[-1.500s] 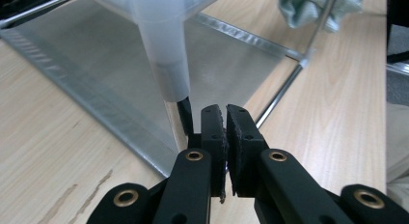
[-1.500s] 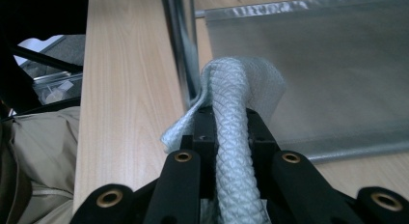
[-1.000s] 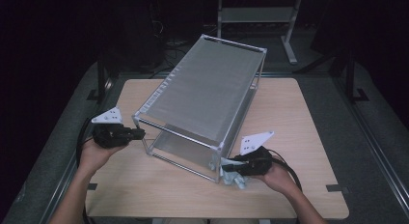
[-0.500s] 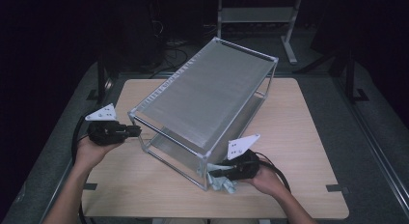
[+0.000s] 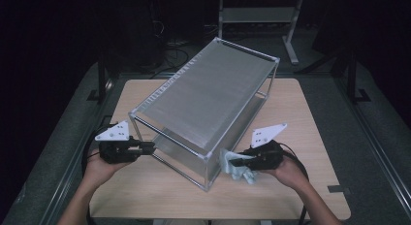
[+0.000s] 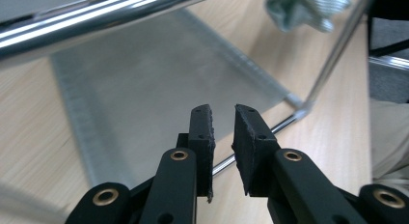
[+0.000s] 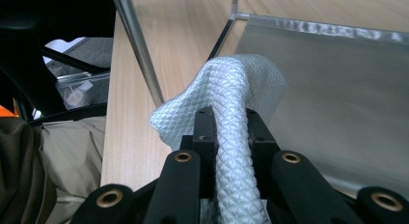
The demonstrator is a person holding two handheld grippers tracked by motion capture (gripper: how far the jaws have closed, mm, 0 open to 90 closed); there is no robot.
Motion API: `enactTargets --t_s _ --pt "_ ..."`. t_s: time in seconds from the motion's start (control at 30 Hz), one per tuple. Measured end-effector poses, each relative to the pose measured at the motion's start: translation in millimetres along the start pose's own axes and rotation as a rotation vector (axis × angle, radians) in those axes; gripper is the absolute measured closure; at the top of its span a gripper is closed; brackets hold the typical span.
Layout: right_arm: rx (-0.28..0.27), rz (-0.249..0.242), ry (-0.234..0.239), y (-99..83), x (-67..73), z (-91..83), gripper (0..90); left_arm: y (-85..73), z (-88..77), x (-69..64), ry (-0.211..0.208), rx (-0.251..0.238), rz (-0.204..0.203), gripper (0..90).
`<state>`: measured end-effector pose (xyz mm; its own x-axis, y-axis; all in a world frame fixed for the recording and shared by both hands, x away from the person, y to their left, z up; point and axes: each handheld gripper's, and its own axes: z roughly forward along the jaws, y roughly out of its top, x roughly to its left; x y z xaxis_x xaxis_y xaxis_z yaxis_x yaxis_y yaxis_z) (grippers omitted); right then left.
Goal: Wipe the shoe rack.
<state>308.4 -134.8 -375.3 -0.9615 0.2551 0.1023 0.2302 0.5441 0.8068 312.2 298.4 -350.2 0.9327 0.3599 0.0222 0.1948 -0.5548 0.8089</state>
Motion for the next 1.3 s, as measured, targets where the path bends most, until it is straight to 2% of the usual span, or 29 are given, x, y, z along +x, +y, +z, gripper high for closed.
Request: enactTargets --t_s 0.03,0.17,0.23,0.27,0.37,0.57,0.6,0.7,0.73,0.77,0.87,1.1,1.2,1.3 --pt "0.003 0.0 -0.004 0.4 -1.2 -3.8 78.9 4.1 3.7 -6.5 -0.027 -0.006 0.012 76.6" --pt "0.003 0.001 -0.032 1.4 -5.1 -17.5 78.9 10.1 9.7 -15.9 -0.054 -0.01 0.033 75.5" --pt "-0.006 -0.001 -0.042 2.7 -6.4 -24.8 78.9 14.4 17.6 -25.9 -0.08 -0.017 0.047 75.0" --pt "-0.006 -0.001 -0.042 2.7 -6.4 -24.8 78.9 14.4 17.6 -25.9 -0.08 -0.017 0.047 74.8" --pt "-0.028 -0.01 -0.061 9.4 -7.8 -41.3 78.9 19.2 32.9 -41.0 -0.123 -0.025 0.068 73.7" --pt "-0.052 -0.047 -0.092 31.9 -7.0 -67.8 78.9 25.9 59.3 -60.7 -0.192 -0.036 0.088 71.2" --pt "-0.058 -0.053 -0.092 36.6 -6.7 -71.1 78.9 25.9 59.3 -60.7 -0.192 -0.036 0.088 70.8" --pt "-0.065 -0.08 -0.104 52.1 -6.8 -77.4 78.9 31.5 74.5 -69.3 -0.233 -0.045 0.089 69.3" --pt "-0.065 -0.08 -0.104 52.1 -6.8 -77.4 78.9 31.5 74.5 -69.3 -0.233 -0.045 0.089 69.0" --pt "-0.069 -0.092 -0.111 62.8 -8.1 -78.1 78.9 33.5 82.1 -73.5 -0.245 -0.052 0.095 68.6" --pt "-0.075 -0.106 -0.115 76.9 -12.2 -73.7 78.9 34.5 91.1 -75.0 -0.264 -0.054 0.091 66.0" --pt "-0.033 -0.119 -0.128 99.1 -24.0 -48.4 78.9 39.9 106.2 -79.6 -0.272 -0.05 0.084 64.1" --pt "-0.004 -0.126 -0.134 104.9 -29.4 -35.6 78.9 42.0 112.3 -80.3 -0.285 -0.037 0.09 69.0" --pt "0.015 -0.121 -0.13 106.5 -32.7 -27.1 78.9 42.4 114.4 -79.1 -0.277 -0.035 0.096 74.2"
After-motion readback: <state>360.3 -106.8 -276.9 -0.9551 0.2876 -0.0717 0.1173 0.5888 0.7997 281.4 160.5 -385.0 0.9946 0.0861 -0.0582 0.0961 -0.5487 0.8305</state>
